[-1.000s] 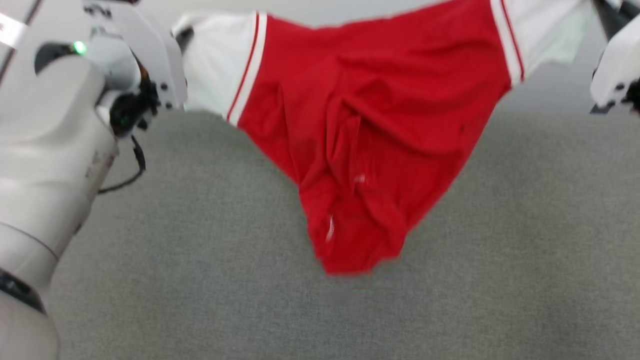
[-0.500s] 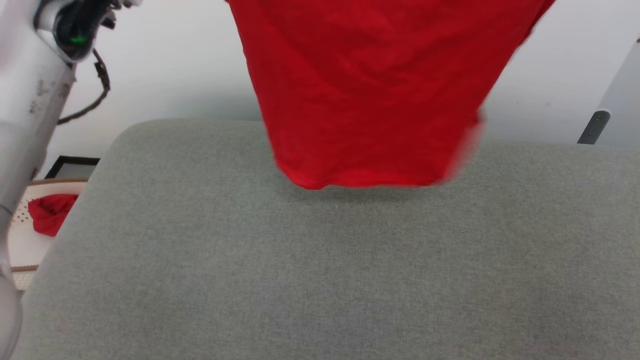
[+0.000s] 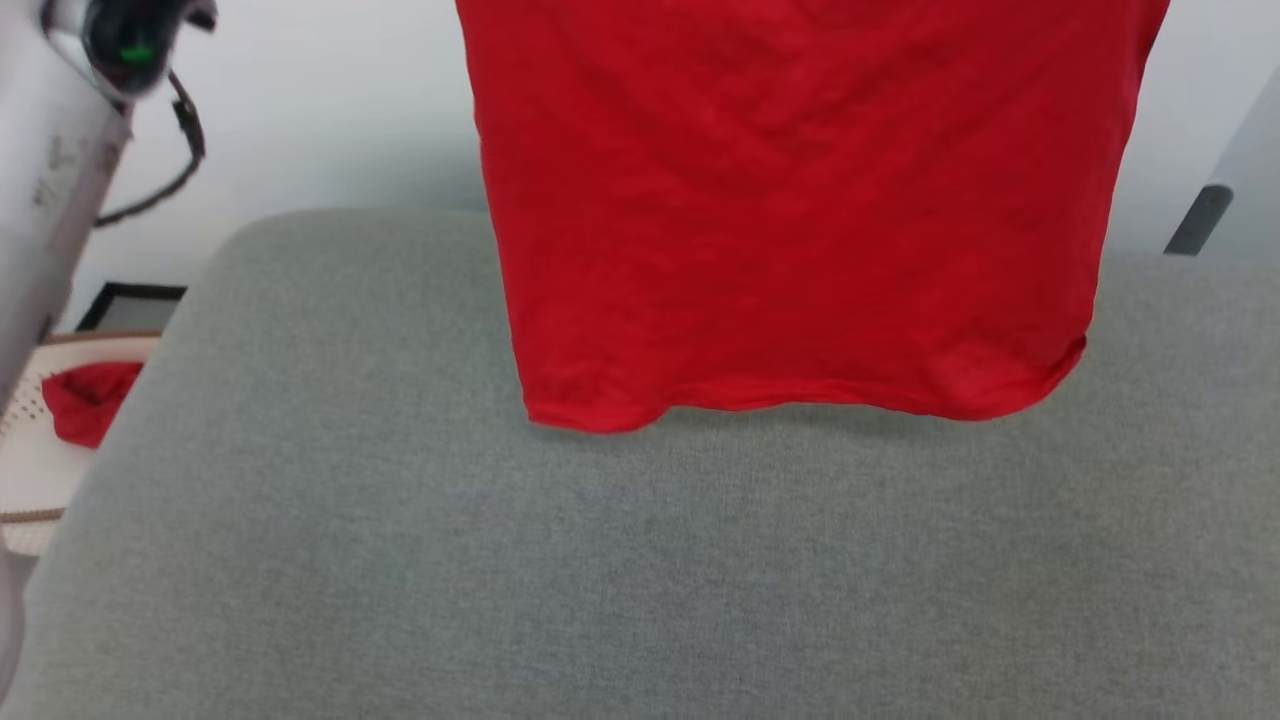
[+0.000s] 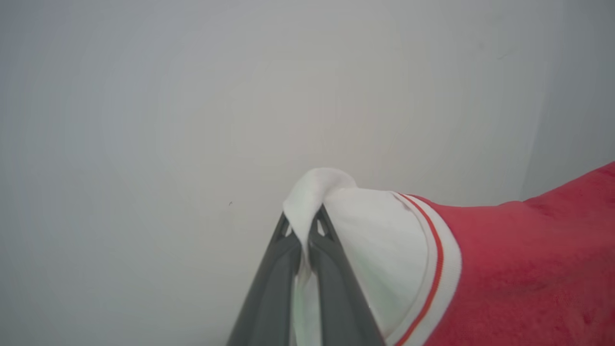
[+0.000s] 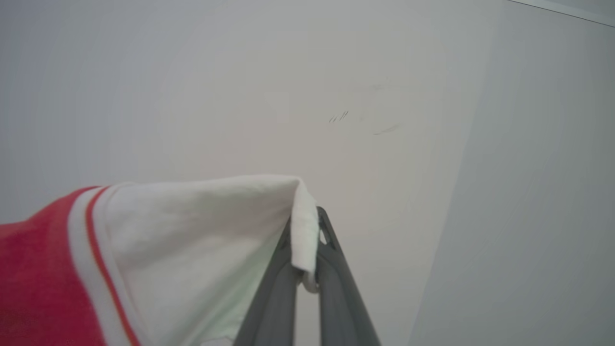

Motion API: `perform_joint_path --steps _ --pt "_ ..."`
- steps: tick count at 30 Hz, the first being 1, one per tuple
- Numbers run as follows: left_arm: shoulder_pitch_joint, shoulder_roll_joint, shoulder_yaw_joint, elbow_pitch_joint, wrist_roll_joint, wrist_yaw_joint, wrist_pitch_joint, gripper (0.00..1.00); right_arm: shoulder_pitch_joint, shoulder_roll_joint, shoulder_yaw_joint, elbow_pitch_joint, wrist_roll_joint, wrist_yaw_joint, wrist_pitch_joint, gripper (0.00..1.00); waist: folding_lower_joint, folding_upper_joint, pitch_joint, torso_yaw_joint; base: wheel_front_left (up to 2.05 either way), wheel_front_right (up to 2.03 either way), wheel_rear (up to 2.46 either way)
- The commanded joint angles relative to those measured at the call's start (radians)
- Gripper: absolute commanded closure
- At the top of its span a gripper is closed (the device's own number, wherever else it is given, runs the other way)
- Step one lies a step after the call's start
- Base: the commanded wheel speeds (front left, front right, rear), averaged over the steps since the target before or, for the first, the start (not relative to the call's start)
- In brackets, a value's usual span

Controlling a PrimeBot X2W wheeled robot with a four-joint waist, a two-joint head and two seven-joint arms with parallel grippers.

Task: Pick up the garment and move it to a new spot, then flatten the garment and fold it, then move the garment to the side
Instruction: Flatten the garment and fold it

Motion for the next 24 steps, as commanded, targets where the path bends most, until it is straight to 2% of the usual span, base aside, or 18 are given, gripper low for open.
perform_joint_path --steps 1,5,10,18,24 --pt "-0.015 -0.002 0.002 0.007 -0.003 0.002 0.002 1.00 -0.018 0.002 0.004 0.006 0.000 -0.001 -0.003 1.00 0.0000 0.0000 0.050 -0.010 0.00 0.00 0.00" --pt "-0.080 -0.017 0.000 0.038 0.017 0.002 -0.008 1.00 -0.097 0.011 0.019 0.017 -0.019 -0.001 -0.020 1.00 0.0000 0.0000 0.148 -0.020 0.00 0.00 0.00" --pt "-0.196 -0.056 -0.001 0.096 0.054 0.012 -0.063 1.00 -0.220 0.005 0.006 0.038 -0.103 -0.001 -0.087 1.00 0.0000 0.0000 0.291 -0.032 0.00 0.00 0.00" --pt "-0.399 -0.114 0.034 0.161 0.090 0.026 -0.167 1.00 -0.397 0.013 -0.123 0.025 -0.294 -0.001 -0.149 1.00 0.0000 0.0000 0.545 -0.039 0.00 0.00 0.00" --pt "-0.531 -0.110 0.093 0.164 0.118 0.020 -0.196 1.00 -0.474 0.038 -0.207 -0.038 -0.428 -0.001 -0.154 1.00 0.0000 0.0000 0.733 -0.021 0.00 0.00 0.00"
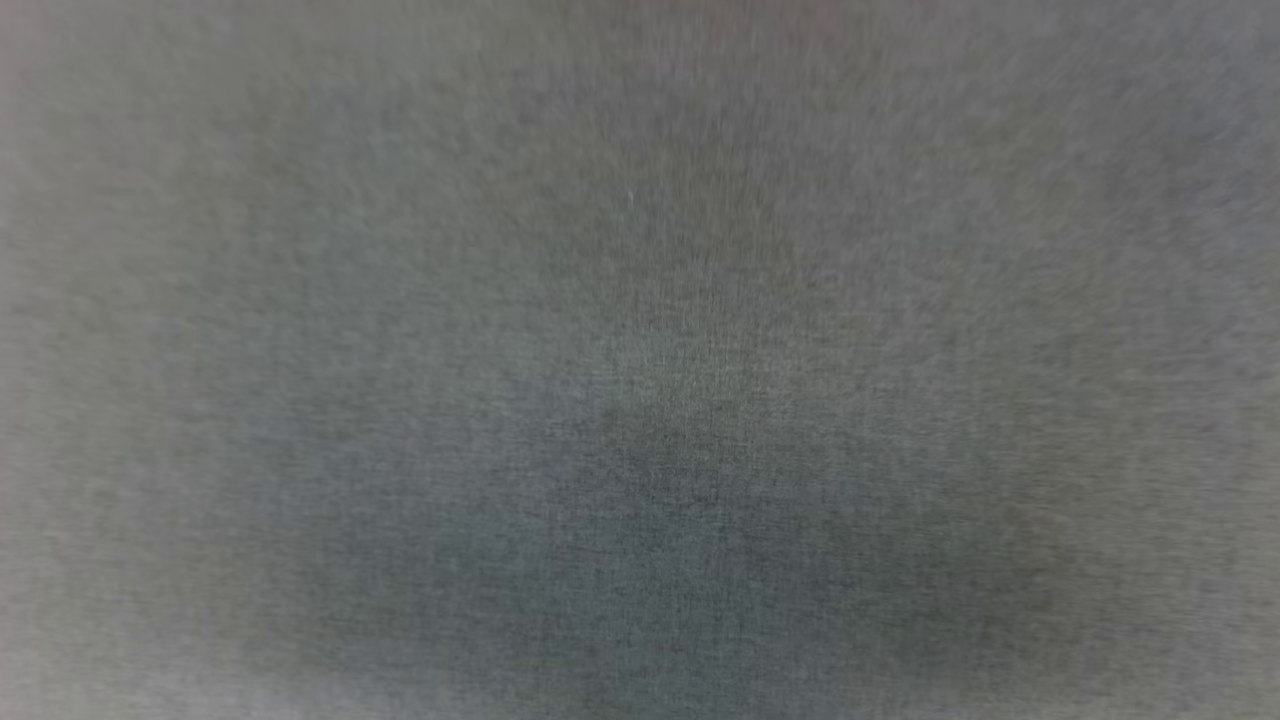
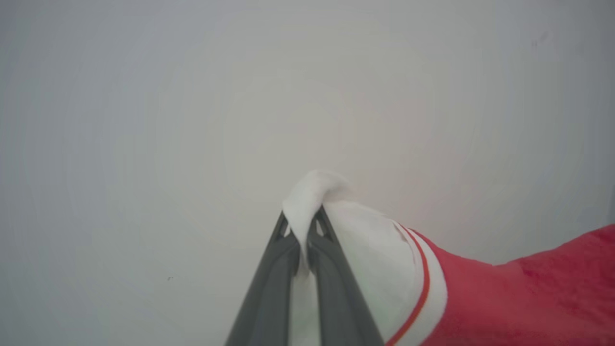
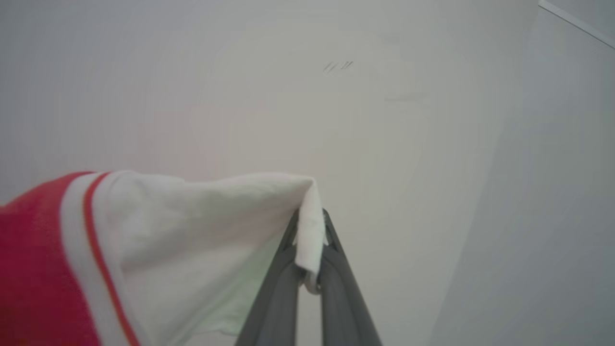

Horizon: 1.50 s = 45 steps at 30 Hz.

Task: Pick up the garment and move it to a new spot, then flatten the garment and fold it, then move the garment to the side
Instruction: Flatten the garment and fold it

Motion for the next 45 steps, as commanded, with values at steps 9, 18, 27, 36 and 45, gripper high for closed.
perform_joint_path --steps 9,18,27,36,45 --pt "0.048 0.029 0.258 -0.128 0.148 0.010 -0.004 1.00 0.004 0.062 -0.066 -0.066 -0.110 -0.001 -0.002 1.00 0.0000 0.0000 0.404 0.049 0.00 0.00 0.00" --pt "0.245 -0.034 0.426 -0.141 0.288 -0.004 -0.005 1.00 0.074 0.089 -0.046 -0.042 -0.128 -0.001 -0.003 1.00 0.0000 0.0000 0.419 0.092 0.00 0.00 0.00" --pt "0.325 -0.090 0.463 -0.089 0.331 -0.023 -0.005 1.00 0.130 0.061 0.042 -0.022 -0.042 -0.001 -0.003 1.00 0.0000 0.0000 0.313 0.118 0.00 0.00 0.00" --pt "0.443 -0.100 0.362 -0.173 0.212 -0.024 0.086 1.00 0.242 0.009 0.149 -0.044 0.114 -0.001 -0.003 1.00 0.0000 0.0000 0.163 0.136 0.00 0.00 0.00" --pt "0.675 -0.001 0.190 -0.313 0.119 -0.024 0.113 1.00 0.533 -0.136 0.321 -0.162 0.394 -0.001 -0.003 1.00 0.0000 0.0000 -0.019 0.147 0.00 0.00 0.00"
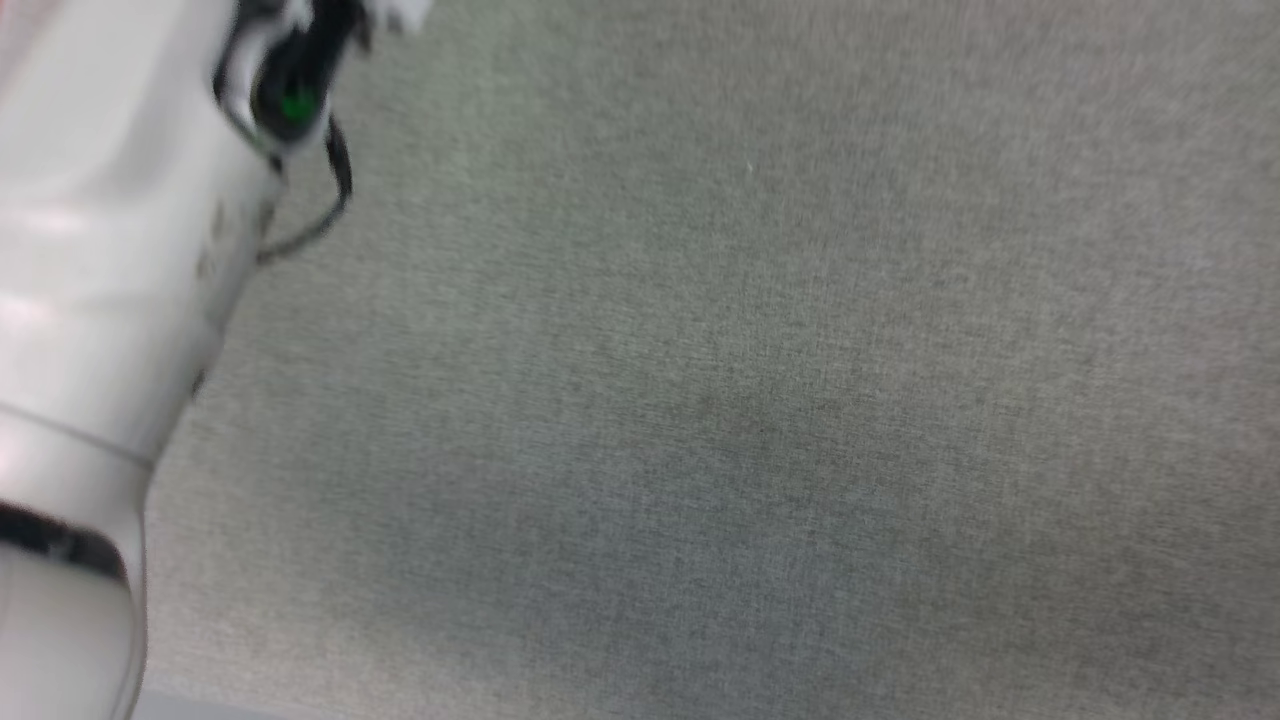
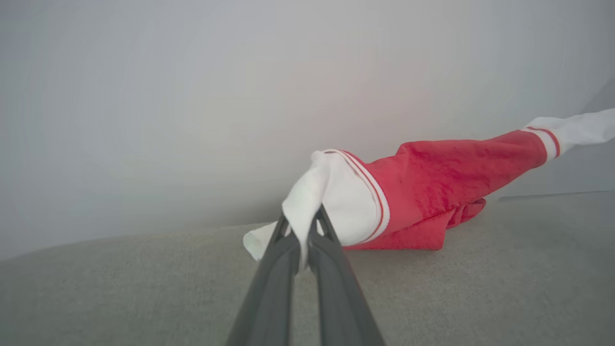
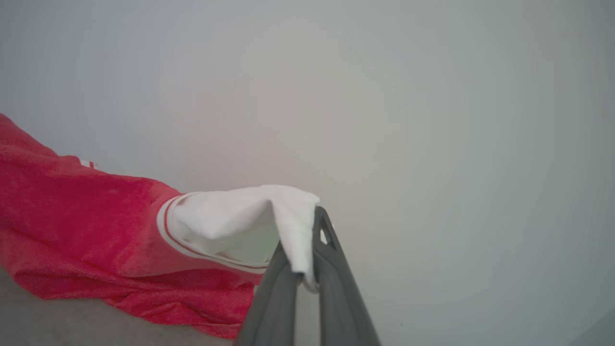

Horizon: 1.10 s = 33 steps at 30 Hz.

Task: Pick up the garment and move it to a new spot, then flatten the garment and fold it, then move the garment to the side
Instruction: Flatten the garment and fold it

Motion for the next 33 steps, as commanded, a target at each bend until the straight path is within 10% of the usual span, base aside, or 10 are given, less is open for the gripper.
perform_joint_path --steps 1,18,33 --pt "0.033 0.006 -0.006 -0.005 -0.017 -0.002 0.003 1.00 0.038 -0.009 0.014 -0.004 0.020 -0.001 0.000 1.00 0.0000 0.0000 -0.111 0.015 0.00 0.00 0.00" --pt "0.525 0.255 -0.206 -0.312 -0.107 0.010 -0.052 1.00 0.867 -0.240 0.010 -0.404 0.397 -0.001 0.089 1.00 0.0000 0.0000 -0.375 0.020 0.00 0.00 0.00" --pt "0.933 0.444 -0.238 -0.590 -0.158 0.192 -0.105 1.00 1.548 -0.188 -0.237 -0.712 0.103 -0.001 0.074 1.00 0.0000 0.0000 -0.389 0.007 0.00 0.00 0.00"
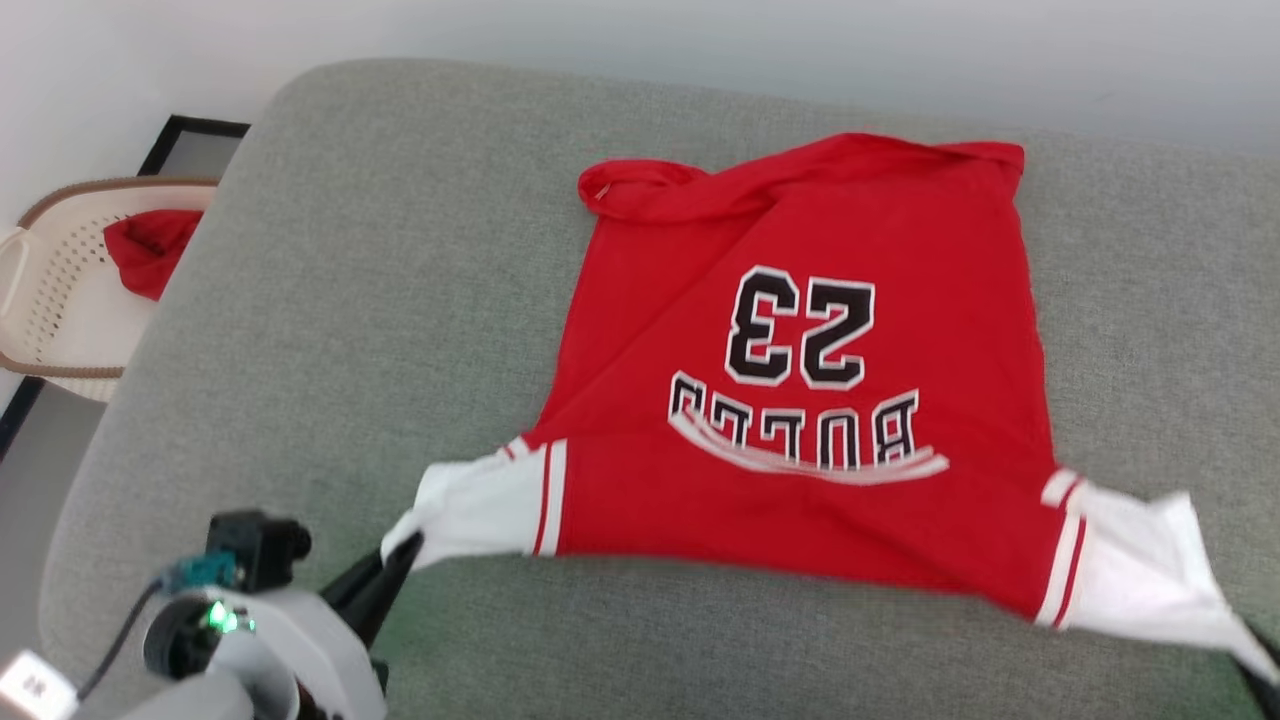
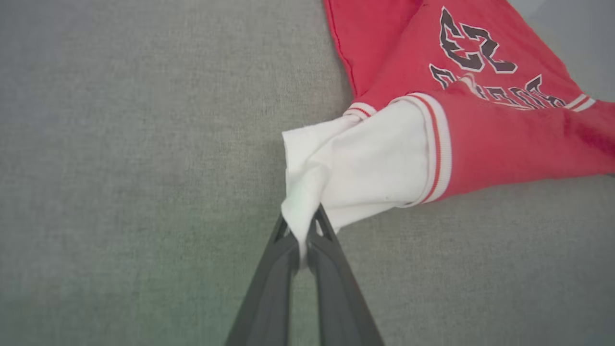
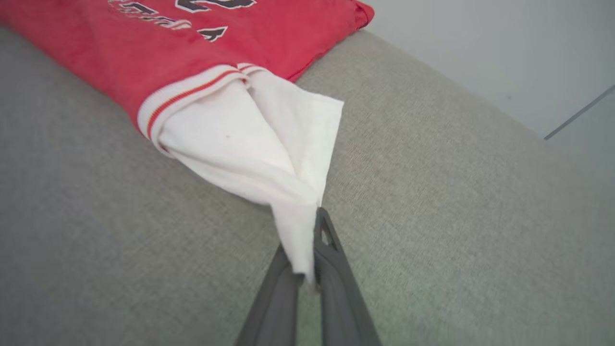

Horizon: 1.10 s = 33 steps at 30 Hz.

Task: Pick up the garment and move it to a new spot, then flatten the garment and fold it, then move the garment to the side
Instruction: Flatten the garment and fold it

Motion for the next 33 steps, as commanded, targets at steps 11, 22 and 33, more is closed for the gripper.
perform_joint_path --steps 11,22,33 --pt "0.153 0.003 0.040 -0.048 -0.009 0.082 -0.016 1.00 0.194 0.080 0.019 -0.052 0.077 -0.001 0.000 1.00 0.0000 0.0000 0.026 0.009 0.00 0.00 0.00" --pt "0.223 -0.029 0.128 -0.057 0.013 0.096 -0.018 1.00 0.206 0.098 0.024 -0.044 0.109 -0.001 0.002 1.00 0.0000 0.0000 0.049 0.007 0.00 0.00 0.00" --pt "0.249 -0.092 0.212 -0.066 0.086 0.077 -0.018 1.00 0.174 0.081 0.020 -0.165 0.174 -0.001 0.047 0.00 0.0000 0.0000 0.049 0.014 0.00 0.00 0.00"
